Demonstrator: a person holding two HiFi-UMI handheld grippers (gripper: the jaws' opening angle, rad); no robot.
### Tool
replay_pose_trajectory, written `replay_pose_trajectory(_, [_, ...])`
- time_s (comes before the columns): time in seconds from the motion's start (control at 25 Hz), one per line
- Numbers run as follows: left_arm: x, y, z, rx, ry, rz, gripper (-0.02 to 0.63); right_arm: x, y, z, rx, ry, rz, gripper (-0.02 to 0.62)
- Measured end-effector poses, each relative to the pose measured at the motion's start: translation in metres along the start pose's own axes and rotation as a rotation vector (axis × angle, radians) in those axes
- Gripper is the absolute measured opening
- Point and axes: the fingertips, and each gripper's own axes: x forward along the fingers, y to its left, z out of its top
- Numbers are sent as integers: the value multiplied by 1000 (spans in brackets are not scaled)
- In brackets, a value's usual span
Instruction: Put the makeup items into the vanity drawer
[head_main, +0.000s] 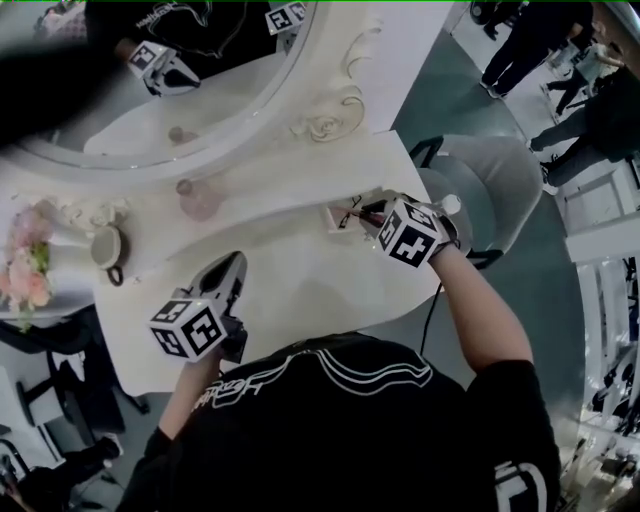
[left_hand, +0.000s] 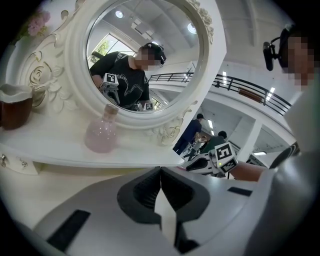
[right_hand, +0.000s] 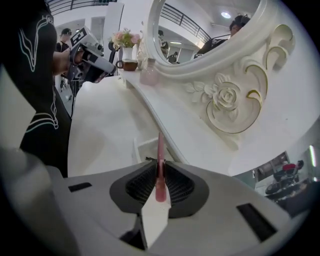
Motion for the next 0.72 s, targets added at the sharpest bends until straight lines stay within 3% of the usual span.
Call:
replay_pose_trajectory(0.4, [-1, 12, -1, -19, 5, 24, 23, 26, -9, -11, -83, 92, 39, 72])
replay_pose_trajectory(0.64, [-6, 20, 0, -29, -1, 42, 23, 27, -5, -9, -65, 68, 79, 79])
replay_pose_trajectory(0.72, [-6, 22, 0, -32, -3, 44, 23, 26, -8, -7, -47, 48, 72, 113])
